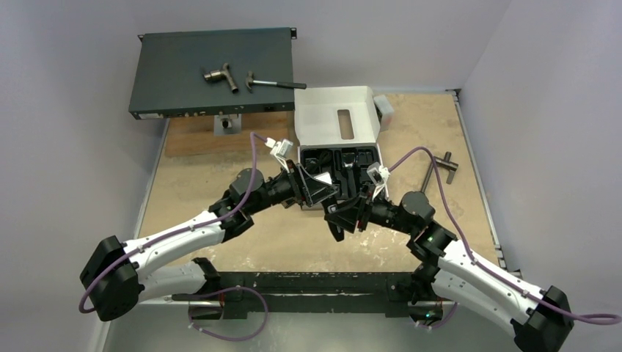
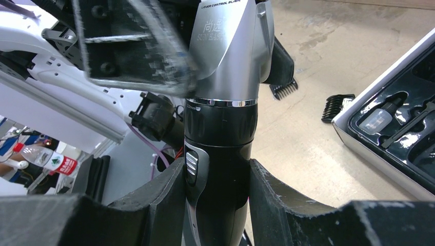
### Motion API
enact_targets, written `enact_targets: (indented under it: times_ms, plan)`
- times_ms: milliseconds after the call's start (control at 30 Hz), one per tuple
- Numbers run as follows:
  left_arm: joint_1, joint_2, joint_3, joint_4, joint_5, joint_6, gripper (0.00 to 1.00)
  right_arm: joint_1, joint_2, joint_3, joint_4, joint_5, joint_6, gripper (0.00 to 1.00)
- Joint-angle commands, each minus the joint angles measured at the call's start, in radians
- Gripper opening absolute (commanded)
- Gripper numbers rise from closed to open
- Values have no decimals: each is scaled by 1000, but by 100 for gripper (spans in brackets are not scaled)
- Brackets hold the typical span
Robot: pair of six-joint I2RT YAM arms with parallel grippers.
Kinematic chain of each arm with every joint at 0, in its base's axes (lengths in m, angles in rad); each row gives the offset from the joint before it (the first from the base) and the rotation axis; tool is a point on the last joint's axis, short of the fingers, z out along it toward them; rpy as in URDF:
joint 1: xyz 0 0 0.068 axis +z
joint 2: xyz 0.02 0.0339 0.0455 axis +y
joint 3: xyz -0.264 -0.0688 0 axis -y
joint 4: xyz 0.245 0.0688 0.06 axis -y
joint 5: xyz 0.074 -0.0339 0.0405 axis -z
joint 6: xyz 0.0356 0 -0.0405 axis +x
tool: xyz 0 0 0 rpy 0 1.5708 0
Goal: Sort the hair-cutting tools
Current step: Pick up the electric hair clipper from the center of the board.
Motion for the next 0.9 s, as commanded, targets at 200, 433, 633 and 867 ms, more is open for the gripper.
enact_targets:
  times_ms: [200,433,633,867]
  plan:
    - [-6,4,-43,128,64,-68,66,4,-36,44,94,28,7,0]
    - [-6,9,-28,119,85,-74,30,5,-28,41,91,32,1,0]
    - [-6,9,-23,113,82,-74,0,5,-29,69,14,54,-23,0]
    - [-6,-4,-12,78,71,-80,0,4,-39,117,-110,105,-47,29]
